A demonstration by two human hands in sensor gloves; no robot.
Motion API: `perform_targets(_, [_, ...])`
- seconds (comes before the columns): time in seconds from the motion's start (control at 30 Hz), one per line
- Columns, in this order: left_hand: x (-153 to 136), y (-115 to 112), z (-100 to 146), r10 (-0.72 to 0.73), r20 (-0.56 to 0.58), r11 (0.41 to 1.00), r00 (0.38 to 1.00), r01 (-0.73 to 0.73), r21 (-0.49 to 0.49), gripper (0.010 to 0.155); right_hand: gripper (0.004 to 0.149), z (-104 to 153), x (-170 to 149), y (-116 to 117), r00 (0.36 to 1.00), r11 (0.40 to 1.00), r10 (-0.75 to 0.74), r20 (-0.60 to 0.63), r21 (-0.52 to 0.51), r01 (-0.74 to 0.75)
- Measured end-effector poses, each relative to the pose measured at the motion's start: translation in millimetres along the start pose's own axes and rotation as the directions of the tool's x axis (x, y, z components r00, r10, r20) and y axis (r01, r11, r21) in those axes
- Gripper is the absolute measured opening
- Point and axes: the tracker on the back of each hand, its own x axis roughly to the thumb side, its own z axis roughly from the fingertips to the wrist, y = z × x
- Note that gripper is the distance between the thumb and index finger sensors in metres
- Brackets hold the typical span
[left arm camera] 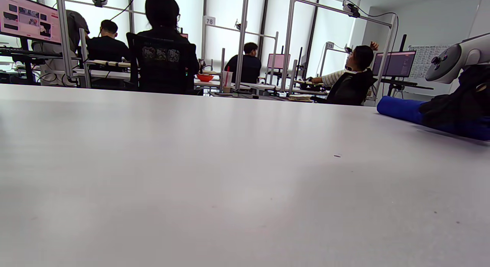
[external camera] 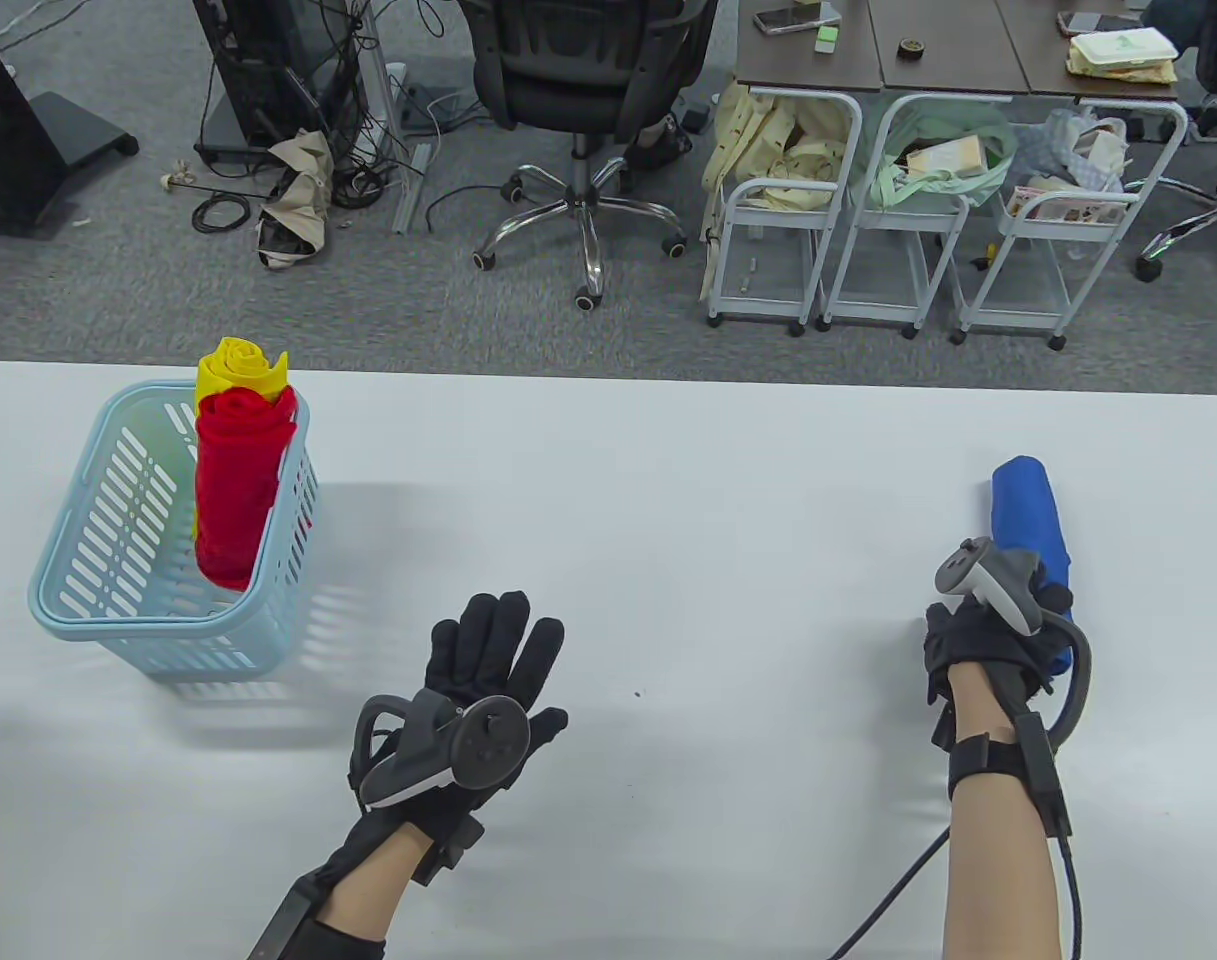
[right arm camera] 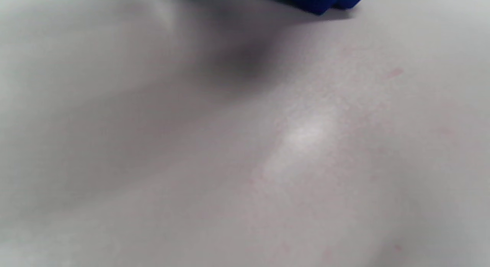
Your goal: Roll t-shirt into tight roll
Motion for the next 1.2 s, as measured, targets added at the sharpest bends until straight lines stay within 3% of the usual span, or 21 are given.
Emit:
perform_targets(0.13, [-0.3, 0.0, -0.1, 0.001, -0.002, 1.000, 1.000, -0.001, 0.001, 0.073, 0.076, 8.5, 2.1, -1.6, 1.000, 0.999, -0.017, 0.008, -0.038, 0.017])
perform_targets(0.23, [-0.8, 0.6, -0.1, 0.004, -0.004, 1.000, 1.000, -0.004, 0.003, 0.073, 0.075, 28.9, 8.8, -3.2, 0.994, 0.994, -0.035, 0.104, -0.095, 0.045])
perform_targets(0.4, [-0.7, 1.1, -0.1, -0.002, -0.009, 1.000, 1.000, 0.002, 0.007, 0.073, 0.072, 92.6, 23.0, 9.0, 0.940, 0.975, -0.060, 0.337, -0.183, 0.128])
perform_targets(0.57, [-2.3, 1.2, -0.2, -0.012, -0.025, 1.000, 1.000, 0.012, 0.008, 0.073, 0.073, 173.1, 36.1, 38.7, 0.824, 0.942, -0.088, 0.560, -0.221, 0.251])
perform_targets(0.67, [-5.6, 0.2, -1.0, -0.015, -0.040, 1.000, 0.999, 0.015, 0.005, 0.073, 0.074, 196.2, 43.2, 50.7, 0.784, 0.928, -0.066, 0.617, -0.252, 0.276])
perform_targets(0.77, [-9.8, -2.4, -1.4, -0.011, -0.059, 1.000, 0.998, 0.011, 0.000, 0.073, 0.075, 198.5, 50.9, 70.5, 0.783, 0.923, -0.015, 0.621, -0.293, 0.250])
perform_targets(0.9, [-17.0, -7.5, -4.2, -0.010, -0.093, 1.000, 0.996, 0.008, -0.021, 0.073, 0.077, 190.8, 53.8, 75.6, 0.799, 0.925, 0.135, 0.586, -0.364, 0.111])
perform_targets(1.03, [-31.9, -13.1, -9.1, 0.001, -0.150, 0.999, 0.989, -0.009, -0.052, 0.071, 0.080, 180.3, 49.8, 73.9, 0.752, 0.956, 0.016, 0.659, -0.231, 0.182])
perform_targets(1.13, [-42.4, -4.7, -19.5, 0.029, -0.197, 0.998, 0.980, -0.039, -0.048, 0.069, 0.081, 182.9, 44.5, 69.7, 0.752, 0.949, 0.020, 0.658, -0.250, 0.193])
perform_targets(1.2, [-48.6, 14.0, -27.1, 0.005, -0.223, 1.000, 0.975, -0.010, -0.022, 0.067, 0.081, 185.8, 42.3, 66.4, 0.748, 0.943, 0.015, 0.663, -0.257, 0.209])
